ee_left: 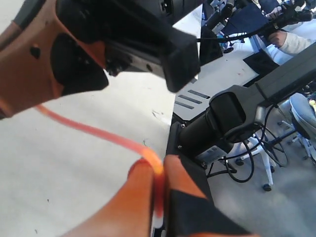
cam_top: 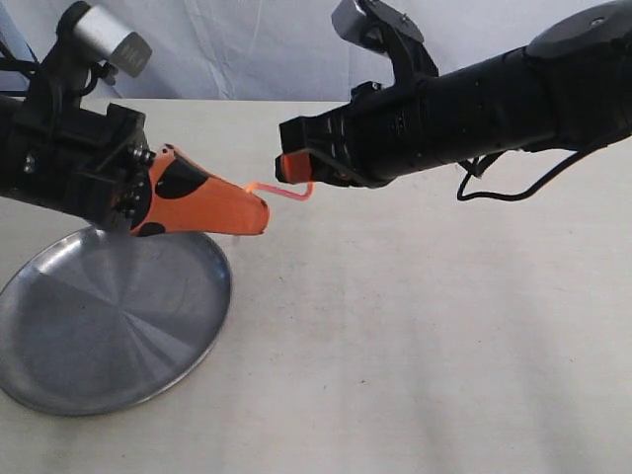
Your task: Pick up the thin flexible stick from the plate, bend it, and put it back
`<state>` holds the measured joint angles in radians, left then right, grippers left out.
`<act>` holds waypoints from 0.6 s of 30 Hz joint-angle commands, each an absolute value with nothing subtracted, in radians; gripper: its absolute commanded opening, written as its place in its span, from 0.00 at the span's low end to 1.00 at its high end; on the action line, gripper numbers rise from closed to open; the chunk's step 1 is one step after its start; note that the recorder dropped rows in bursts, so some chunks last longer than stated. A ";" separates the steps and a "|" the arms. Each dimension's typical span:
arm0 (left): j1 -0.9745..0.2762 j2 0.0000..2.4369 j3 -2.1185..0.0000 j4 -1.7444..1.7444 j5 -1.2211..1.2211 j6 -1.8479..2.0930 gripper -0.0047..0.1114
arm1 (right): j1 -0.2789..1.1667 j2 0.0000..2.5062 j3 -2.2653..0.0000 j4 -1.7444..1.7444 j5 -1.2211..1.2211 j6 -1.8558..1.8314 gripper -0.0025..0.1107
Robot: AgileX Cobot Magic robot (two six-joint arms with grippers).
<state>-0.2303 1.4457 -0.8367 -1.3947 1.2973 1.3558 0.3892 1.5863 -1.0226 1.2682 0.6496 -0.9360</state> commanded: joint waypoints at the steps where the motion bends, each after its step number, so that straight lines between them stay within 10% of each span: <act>1: -0.220 1.442 -0.841 -1.468 1.172 1.363 0.04 | 0.401 1.579 -1.020 1.238 0.799 -0.942 0.02; 18: -0.220 1.442 -0.841 -1.428 1.098 1.325 0.04 | 0.401 1.579 -1.020 1.231 0.835 -0.972 0.02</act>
